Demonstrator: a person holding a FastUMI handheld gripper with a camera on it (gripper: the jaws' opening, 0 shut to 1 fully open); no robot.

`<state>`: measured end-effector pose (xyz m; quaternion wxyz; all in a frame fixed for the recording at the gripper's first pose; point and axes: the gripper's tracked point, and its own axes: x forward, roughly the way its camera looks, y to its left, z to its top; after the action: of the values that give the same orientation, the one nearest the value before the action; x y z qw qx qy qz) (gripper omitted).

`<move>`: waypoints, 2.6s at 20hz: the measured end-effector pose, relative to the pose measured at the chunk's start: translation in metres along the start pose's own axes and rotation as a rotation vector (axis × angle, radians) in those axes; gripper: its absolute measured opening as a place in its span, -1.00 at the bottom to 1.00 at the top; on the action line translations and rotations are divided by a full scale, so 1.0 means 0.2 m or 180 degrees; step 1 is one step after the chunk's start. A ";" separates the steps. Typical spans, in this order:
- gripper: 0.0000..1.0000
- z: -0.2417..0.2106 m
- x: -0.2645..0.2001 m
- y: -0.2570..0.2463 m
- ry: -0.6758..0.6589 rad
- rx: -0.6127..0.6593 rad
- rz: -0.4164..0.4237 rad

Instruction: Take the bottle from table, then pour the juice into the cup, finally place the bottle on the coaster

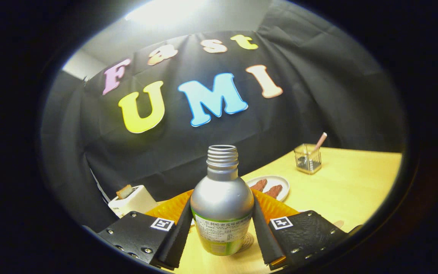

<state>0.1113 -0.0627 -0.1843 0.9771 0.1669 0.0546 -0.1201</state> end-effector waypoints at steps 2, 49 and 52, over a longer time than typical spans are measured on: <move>0.55 0.02 0.03 0.02 -0.0035 -0.0457 -0.0068; 0.96 0.66 -0.17 0.16 -0.0472 -0.0868 0.0389; 0.96 0.88 -0.26 0.23 -0.0500 -0.0769 0.0424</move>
<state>0.0853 -0.0695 0.0028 0.9971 0.0415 -0.0191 -0.0603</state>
